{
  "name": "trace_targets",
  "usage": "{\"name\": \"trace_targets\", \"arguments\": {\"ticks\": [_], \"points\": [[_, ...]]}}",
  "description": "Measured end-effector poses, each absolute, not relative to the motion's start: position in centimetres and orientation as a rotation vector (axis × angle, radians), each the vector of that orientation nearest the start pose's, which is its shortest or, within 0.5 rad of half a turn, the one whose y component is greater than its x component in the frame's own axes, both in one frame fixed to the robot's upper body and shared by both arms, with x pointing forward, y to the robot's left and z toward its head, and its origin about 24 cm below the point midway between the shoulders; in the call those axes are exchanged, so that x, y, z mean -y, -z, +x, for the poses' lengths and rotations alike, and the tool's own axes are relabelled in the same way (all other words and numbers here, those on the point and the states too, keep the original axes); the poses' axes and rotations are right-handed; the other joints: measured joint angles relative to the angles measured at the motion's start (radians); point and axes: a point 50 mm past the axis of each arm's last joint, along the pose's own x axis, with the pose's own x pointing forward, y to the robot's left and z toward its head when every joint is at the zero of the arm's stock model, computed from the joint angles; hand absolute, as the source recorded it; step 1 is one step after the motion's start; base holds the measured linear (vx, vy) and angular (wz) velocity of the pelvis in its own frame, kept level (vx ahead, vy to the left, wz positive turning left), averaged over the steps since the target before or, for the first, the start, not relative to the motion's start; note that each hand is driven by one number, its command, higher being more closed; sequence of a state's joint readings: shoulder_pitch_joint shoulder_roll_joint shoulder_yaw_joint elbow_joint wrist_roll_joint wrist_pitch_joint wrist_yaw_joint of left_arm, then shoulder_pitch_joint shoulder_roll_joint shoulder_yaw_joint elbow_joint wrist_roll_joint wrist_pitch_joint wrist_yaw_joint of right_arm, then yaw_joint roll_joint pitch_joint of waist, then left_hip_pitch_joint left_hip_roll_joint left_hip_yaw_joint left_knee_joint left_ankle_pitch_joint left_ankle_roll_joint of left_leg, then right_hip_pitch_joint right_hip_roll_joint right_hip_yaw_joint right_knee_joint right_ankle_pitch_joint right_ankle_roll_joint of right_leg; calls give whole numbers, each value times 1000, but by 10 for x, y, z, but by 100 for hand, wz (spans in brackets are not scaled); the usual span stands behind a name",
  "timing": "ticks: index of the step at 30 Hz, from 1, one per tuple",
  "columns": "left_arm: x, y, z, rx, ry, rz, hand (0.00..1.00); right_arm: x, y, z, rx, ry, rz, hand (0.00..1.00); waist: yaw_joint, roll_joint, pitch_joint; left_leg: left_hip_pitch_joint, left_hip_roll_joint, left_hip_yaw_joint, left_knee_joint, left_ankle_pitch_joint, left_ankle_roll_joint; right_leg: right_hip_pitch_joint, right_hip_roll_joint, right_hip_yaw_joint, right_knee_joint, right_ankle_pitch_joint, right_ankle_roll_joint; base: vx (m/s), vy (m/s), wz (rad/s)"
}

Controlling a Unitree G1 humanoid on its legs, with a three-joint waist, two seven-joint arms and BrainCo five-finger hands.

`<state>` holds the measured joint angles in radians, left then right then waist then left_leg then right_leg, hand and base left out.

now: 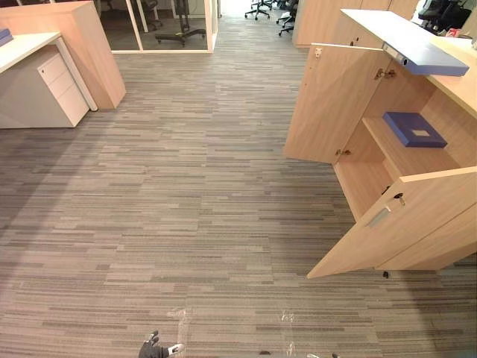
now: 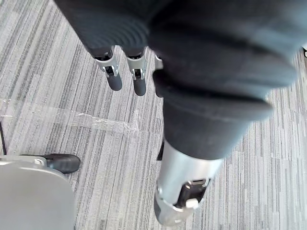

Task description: Walk over to the cabinet, pick up the folder, carry it to the office cabinet, place the folder inside the office cabinet, then close the office cabinet door

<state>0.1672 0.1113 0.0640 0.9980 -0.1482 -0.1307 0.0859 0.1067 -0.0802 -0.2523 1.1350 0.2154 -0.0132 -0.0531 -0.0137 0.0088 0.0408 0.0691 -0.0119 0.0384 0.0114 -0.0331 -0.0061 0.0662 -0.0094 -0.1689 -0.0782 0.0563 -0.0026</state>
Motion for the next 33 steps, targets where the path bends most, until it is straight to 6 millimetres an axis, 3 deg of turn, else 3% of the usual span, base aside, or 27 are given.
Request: {"name": "trace_targets", "arguments": {"ticks": [4,7,17,24,26,27,28,30,32,33], "points": [[-191,156,91,-980,-288,-112,0,197,167,82,-1133,441,260,0,-1,-1,19,24,3,5,-16,-1,-2,18,2,-3,-5,-3,32,8,2,0],[-189,156,94,-972,-274,-113,0,193,166,91,-1112,419,259,0,0,-1,30,42,3,7,-28,-1,-4,29,2,-3,-5,-7,42,5,2,-3],[-187,153,103,-941,-246,36,0,193,166,93,-1118,418,201,0,0,-4,49,42,5,7,-31,-1,-5,28,2,-5,-5,-7,41,0,0,0],[-192,151,106,-925,-274,60,0,188,165,97,-1113,396,183,0,0,-24,67,33,9,10,-18,-9,-16,25,5,-10,-10,-8,40,0,-2,0],[-198,147,113,-894,-296,62,0,186,164,101,-1104,389,186,0,2,-36,97,-54,22,13,160,-97,-38,24,10,-14,-5,-23,29,-17,-30,2],[-198,145,118,-875,-301,56,0,187,164,104,-1097,387,184,0,4,-28,117,-111,45,32,292,-152,-53,30,23,-22,-8,-40,2,-48,-31,-2],[-198,144,120,-867,-300,54,0,187,163,104,-1096,388,184,0,5,-25,124,-139,56,46,356,-168,-62,33,27,-24,-9,-43,-3,-34,-22,-1],[-200,138,128,-822,-309,51,0,189,162,107,-1082,393,184,0,8,-19,151,-279,106,123,667,-191,-58,65,25,-19,5,-65,-21,23,-1,-1],[-199,137,129,-808,-312,49,0,192,162,106,-1085,403,182,0,8,-16,152,-337,130,148,702,-233,-34,74,3,-10,29,-89,-13,119,55,-12],[-198,136,130,-800,-314,51,0,191,162,106,-1089,403,182,0,11,-17,153,-354,128,149,636,-232,-36,75,-25,5,37,-103,1,192,133,-22]]}}
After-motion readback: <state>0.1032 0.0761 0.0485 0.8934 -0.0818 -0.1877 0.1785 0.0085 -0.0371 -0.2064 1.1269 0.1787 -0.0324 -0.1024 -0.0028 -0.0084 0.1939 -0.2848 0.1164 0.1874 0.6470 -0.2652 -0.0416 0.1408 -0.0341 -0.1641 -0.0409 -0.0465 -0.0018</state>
